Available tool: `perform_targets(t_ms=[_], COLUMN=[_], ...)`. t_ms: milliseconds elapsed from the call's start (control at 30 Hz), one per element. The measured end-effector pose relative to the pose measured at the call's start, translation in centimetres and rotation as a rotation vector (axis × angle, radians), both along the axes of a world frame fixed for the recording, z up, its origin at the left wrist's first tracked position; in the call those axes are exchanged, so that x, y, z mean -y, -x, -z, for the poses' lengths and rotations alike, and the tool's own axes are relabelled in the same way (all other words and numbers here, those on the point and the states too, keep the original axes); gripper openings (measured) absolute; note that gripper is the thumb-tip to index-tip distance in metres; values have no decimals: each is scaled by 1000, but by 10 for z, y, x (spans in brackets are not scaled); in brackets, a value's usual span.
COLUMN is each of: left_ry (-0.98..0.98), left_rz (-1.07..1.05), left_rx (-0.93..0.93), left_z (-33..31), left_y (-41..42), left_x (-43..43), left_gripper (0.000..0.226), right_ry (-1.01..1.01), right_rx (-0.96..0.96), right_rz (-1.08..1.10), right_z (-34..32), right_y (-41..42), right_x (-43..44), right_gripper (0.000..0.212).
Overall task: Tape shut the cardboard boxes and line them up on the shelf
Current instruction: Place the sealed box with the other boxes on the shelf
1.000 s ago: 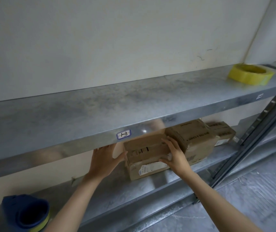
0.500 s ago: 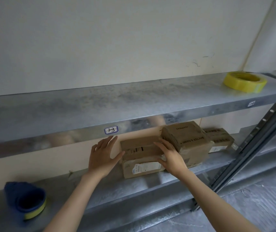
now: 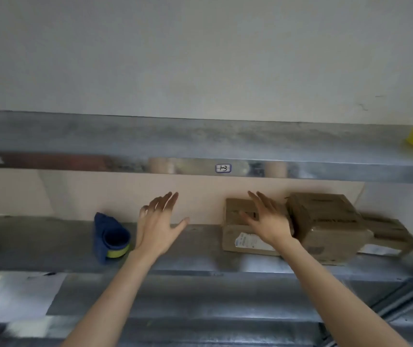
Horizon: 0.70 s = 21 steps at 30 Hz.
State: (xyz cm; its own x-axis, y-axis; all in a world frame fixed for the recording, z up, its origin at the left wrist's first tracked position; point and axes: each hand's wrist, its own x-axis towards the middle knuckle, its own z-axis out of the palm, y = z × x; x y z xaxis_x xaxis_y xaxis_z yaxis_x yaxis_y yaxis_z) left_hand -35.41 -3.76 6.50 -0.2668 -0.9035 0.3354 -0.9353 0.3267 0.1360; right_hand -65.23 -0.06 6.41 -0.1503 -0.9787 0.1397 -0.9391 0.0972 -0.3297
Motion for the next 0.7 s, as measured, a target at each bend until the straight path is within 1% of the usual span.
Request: perform_targets(t_ms=[100,233,367,467,700], left_ry=[3,28,46,52,55], left_rz=[-60,-169,-236,-294,-360], left_rx=[-10,-26,-55,-77,-39], left_z=[-2,-6,-9,-7,-10], left_y=[-36,-88,-148,-199,-334], left_x=[-9,-22,-32,-36,-40], left_gripper=[78,79,80,77,76], right_ry=[-5,-29,-22,-17,35], right_rx=[9,-27,-52,-52,-7], right_rz=[-65,-170,-262,-317,-375], right_z=[-7,-14,-17,-18,-22], right_y=[-37,-95,-160,-214,-360], right_x=[13,31,48,59,78], right_gripper=[69,70,70,71,72])
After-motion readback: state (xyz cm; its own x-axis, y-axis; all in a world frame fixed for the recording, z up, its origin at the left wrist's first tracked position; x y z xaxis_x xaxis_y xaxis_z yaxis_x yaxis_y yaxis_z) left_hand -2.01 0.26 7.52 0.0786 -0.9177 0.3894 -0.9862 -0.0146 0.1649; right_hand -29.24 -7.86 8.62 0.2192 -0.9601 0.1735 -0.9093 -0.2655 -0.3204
